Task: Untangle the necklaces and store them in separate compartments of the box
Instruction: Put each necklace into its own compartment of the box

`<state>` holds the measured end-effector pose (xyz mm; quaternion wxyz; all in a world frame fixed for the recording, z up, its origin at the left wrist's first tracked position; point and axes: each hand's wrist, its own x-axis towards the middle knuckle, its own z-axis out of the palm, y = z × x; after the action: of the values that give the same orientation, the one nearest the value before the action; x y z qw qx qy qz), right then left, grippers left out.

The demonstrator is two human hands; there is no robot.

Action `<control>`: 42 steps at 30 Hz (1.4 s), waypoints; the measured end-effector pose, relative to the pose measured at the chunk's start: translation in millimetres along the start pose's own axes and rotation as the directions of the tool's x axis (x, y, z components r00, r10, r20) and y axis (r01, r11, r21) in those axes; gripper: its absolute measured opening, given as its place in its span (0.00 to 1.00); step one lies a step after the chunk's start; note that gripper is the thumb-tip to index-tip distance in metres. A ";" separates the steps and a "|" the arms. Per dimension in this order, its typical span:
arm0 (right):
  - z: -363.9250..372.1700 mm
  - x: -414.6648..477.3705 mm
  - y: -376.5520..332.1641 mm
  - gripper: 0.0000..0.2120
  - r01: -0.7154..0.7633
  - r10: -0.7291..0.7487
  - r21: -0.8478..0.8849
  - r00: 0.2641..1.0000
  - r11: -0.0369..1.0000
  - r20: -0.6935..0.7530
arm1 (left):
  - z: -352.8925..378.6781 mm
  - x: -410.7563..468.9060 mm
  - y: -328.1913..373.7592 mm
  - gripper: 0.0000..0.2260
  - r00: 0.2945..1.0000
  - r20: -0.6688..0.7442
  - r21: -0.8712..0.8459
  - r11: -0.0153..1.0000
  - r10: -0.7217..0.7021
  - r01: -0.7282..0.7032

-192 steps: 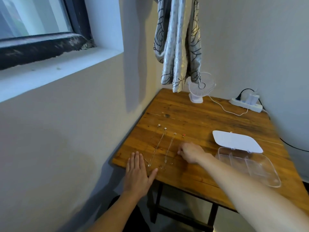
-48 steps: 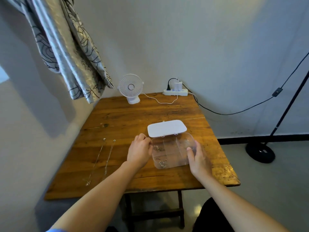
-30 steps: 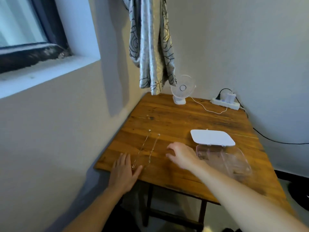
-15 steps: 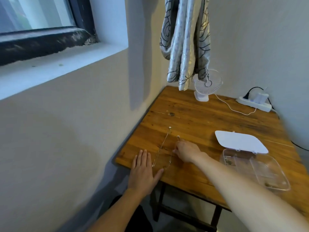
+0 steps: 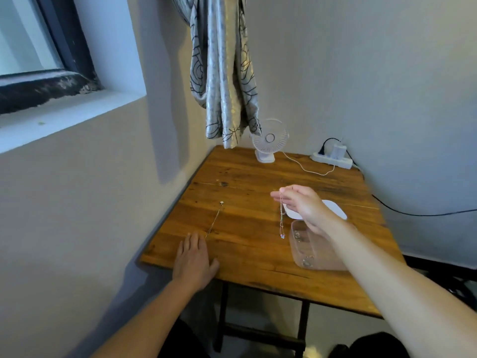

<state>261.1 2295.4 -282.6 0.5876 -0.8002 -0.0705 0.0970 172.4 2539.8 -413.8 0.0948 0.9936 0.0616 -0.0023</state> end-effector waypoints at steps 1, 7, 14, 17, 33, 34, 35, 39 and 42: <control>-11.4 -5.4 -2.0 0.09 0.005 -0.004 0.101 1.000 0.995 -0.010 | -2.3 -1.3 12.9 0.33 0.999 -0.021 -0.021 0.999 0.033 -0.034; -74.8 -16.9 3.8 0.07 0.037 0.102 0.586 0.974 0.810 -0.201 | -4.9 -7.2 114.7 0.29 0.970 -0.124 -0.210 0.950 0.207 -0.230; -120.9 3.9 47.8 0.08 0.020 0.313 0.673 0.875 0.739 -0.370 | 10.3 5.3 188.2 0.25 0.925 -0.110 -0.238 0.894 0.363 -0.380; -125.5 10.9 72.1 0.06 -0.020 0.333 0.606 0.850 0.795 -0.409 | 23.2 9.5 192.1 0.24 0.928 -0.059 -0.223 0.901 0.367 -0.371; -113.4 4.1 115.5 0.05 -0.167 -0.025 -0.417 0.909 0.894 -0.417 | 26.3 19.6 175.5 0.23 0.918 -0.008 -0.216 0.895 0.397 -0.389; -111.2 3.0 112.2 0.05 -0.161 -0.044 -0.437 0.905 0.885 -0.422 | 24.9 19.6 173.7 0.23 0.918 -0.019 -0.227 0.893 0.395 -0.389; -108.0 3.3 108.6 0.05 -0.153 -0.059 -0.449 0.903 0.880 -0.425 | 22.4 19.0 170.5 0.23 0.922 -0.032 -0.244 0.892 0.385 -0.381; -76.9 9.6 82.4 0.05 -0.057 -0.142 -0.493 0.923 0.868 -0.358 | 8.8 14.1 132.6 0.21 0.956 -0.129 -0.318 0.902 0.263 -0.291; -26.3 13.2 61.5 0.03 0.072 -0.183 -0.523 0.969 0.849 -0.164 | 1.2 11.4 73.3 0.18 0.963 -0.229 -0.339 0.915 0.144 -0.218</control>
<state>280.0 2255.6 -334.6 0.3625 -0.9268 -0.0854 -0.0487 192.8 2469.6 -401.4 0.2689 0.9557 -0.0224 0.1174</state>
